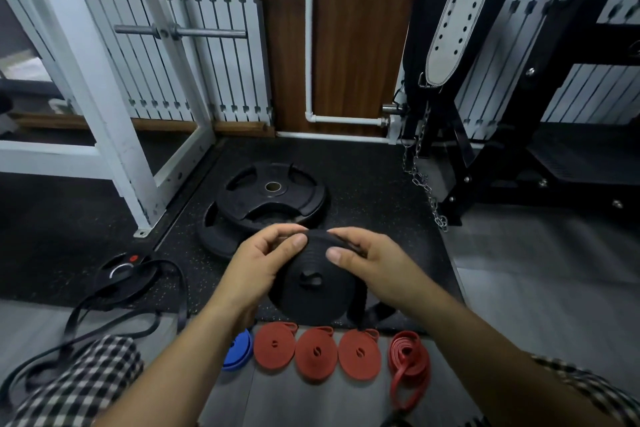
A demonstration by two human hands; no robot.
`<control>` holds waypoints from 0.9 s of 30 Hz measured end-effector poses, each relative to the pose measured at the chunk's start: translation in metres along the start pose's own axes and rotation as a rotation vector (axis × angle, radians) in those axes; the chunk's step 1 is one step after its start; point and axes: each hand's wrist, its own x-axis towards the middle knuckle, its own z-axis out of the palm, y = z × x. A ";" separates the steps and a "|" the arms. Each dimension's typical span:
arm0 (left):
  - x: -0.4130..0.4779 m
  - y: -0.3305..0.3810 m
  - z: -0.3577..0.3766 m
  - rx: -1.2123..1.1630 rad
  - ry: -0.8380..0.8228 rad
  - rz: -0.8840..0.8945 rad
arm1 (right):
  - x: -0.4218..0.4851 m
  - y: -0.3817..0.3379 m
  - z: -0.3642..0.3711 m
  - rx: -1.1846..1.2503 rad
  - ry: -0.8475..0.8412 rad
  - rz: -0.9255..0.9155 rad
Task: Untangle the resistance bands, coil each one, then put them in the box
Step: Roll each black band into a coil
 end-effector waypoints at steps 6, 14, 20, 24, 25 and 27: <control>0.005 -0.003 0.002 -0.097 0.116 -0.018 | 0.003 0.003 -0.012 0.021 -0.086 0.193; 0.008 0.014 -0.022 -0.184 0.234 0.011 | -0.010 0.004 -0.054 -0.065 -0.344 0.342; 0.006 0.022 -0.035 -0.188 0.274 -0.002 | -0.016 0.004 -0.060 -0.070 -0.310 0.334; 0.003 0.022 -0.038 -0.156 0.245 -0.017 | -0.009 0.012 -0.056 -0.091 0.117 0.297; 0.002 0.021 -0.037 -0.124 0.226 -0.020 | -0.006 0.017 -0.057 -0.202 0.250 0.269; 0.000 0.019 -0.034 -0.066 0.184 -0.022 | -0.003 0.025 -0.057 -0.411 0.368 0.230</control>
